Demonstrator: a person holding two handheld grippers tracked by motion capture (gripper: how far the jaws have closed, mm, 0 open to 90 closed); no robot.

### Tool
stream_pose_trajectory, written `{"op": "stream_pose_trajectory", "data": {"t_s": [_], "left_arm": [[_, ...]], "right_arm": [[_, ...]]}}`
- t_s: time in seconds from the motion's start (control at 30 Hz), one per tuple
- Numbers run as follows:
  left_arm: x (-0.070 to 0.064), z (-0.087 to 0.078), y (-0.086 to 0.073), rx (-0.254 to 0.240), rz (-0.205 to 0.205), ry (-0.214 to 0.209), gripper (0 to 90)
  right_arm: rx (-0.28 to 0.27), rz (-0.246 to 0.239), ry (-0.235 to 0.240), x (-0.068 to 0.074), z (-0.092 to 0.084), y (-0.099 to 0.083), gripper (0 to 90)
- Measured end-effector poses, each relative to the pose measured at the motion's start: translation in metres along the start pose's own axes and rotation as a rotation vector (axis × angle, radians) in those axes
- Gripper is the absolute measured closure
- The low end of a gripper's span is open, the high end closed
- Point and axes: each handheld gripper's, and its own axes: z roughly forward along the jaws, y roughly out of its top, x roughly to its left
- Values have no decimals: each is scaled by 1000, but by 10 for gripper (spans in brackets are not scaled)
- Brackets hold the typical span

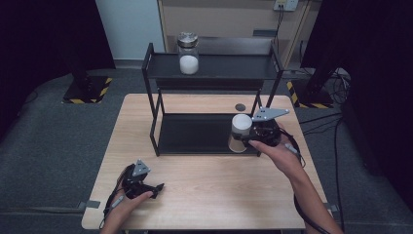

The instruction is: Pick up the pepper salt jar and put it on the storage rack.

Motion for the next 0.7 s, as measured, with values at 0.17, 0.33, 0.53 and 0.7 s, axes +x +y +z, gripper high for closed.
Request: {"op": "stream_pose_trajectory", "data": {"t_s": [0.17,0.33,0.53,0.7], "left_arm": [[0,0,0,0,0,0,0],[0,0,0,0,0,0,0],[0,0,0,0,0,0,0],[0,0,0,0,0,0,0]], "right_arm": [[8,-5,3,-2,-2,7,353],[8,-9,13,-4,-4,15,353],[5,-7,16,-6,-8,24,353],[4,-8,17,-7,-12,30,353]]}}
